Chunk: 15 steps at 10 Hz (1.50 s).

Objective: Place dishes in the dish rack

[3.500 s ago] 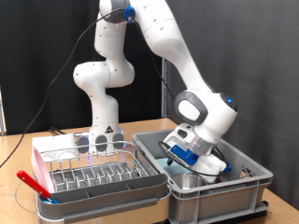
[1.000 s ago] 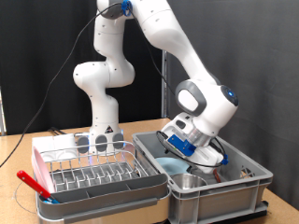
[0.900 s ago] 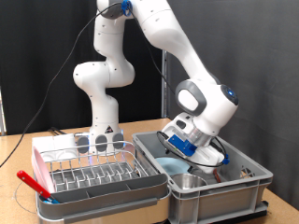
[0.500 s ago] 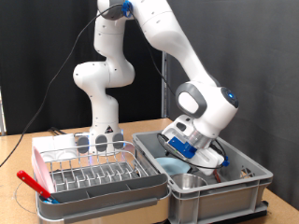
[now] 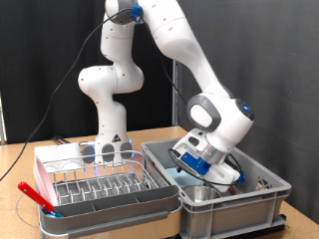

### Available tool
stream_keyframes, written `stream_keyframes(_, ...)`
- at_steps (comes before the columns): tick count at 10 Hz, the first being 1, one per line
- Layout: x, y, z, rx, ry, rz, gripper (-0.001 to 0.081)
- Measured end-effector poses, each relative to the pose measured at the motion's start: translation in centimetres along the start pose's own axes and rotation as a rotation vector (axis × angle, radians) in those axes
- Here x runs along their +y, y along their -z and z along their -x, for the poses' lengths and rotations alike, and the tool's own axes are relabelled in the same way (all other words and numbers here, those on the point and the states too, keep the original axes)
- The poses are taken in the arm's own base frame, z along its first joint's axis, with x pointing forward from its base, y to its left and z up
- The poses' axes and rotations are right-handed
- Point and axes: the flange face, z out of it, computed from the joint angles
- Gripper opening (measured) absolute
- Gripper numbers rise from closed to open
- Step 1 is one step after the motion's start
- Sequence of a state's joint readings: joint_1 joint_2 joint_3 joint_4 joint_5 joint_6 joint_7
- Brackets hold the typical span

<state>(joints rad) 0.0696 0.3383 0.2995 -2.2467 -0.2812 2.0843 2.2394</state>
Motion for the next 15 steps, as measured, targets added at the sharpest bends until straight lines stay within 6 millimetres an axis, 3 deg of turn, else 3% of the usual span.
stream_keyframes(5, 0.27, -0.92, -0.18, 0.022, 0.006, 0.023, 0.0809)
stream_keyframes(15, -0.25, -0.49, -0.34, -0.001, -0.001, -0.003, 0.0809)
